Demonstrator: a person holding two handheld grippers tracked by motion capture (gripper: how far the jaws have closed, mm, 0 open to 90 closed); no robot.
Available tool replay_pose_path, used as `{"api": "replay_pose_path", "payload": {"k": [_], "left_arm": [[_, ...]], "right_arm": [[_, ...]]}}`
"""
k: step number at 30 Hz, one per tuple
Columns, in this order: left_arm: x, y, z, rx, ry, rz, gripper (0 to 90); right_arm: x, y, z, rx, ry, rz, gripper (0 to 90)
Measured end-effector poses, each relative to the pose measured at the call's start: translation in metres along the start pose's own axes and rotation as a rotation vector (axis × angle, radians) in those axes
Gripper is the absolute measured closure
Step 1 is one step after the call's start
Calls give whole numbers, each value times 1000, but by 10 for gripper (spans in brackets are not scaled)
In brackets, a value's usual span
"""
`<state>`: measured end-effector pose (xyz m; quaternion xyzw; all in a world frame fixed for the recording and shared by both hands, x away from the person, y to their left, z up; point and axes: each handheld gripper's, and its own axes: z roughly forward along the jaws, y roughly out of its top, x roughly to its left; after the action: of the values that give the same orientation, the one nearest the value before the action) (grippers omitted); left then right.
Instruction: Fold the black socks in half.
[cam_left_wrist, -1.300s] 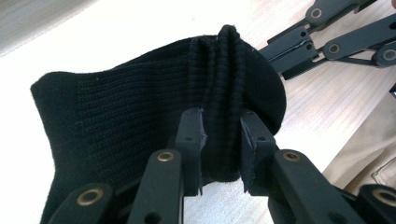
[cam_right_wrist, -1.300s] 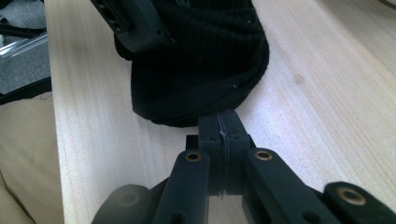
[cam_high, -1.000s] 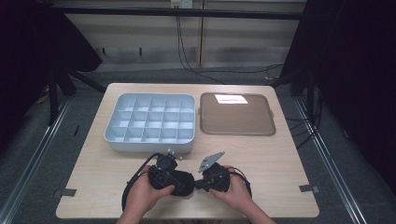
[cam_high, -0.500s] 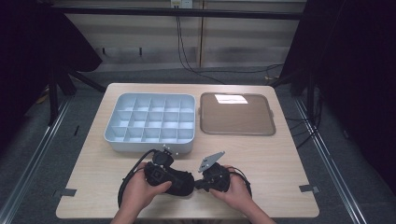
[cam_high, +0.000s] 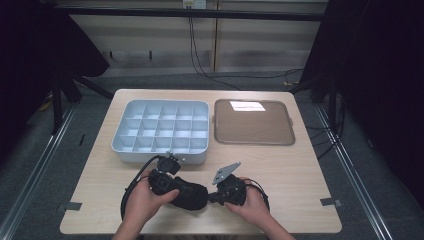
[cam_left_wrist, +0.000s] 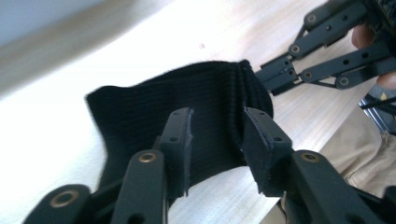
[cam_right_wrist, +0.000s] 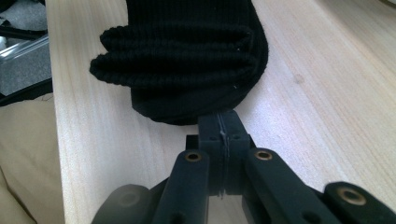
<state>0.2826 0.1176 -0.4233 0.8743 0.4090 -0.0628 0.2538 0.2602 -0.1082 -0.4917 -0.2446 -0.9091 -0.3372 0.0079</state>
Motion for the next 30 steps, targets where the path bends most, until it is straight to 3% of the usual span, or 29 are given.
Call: {"api": "replay_pose_path", "payload": {"k": [6, 7, 11, 18, 22, 30], "left_arm": [[16, -6, -11, -47, 58, -52, 534], [22, -10, -12, -57, 82, -65, 488], [33, -16, -10, -42, 108, -72, 450], [38, -22, 4, -19, 101, -99, 417], [40, -23, 9, 8, 110, -92, 418], [41, -28, 20, 41, 114, -101, 493]], "right_arm": [[1, 0, 0, 0, 3, 5, 894], [1, 0, 0, 1, 4, 7, 894], [0, 0, 0, 2, 4, 2, 894], [0, 0, 0, 2, 1, 6, 893], [0, 0, 0, 2, 2, 6, 893], [0, 0, 0, 6, 6, 8, 889]]}}
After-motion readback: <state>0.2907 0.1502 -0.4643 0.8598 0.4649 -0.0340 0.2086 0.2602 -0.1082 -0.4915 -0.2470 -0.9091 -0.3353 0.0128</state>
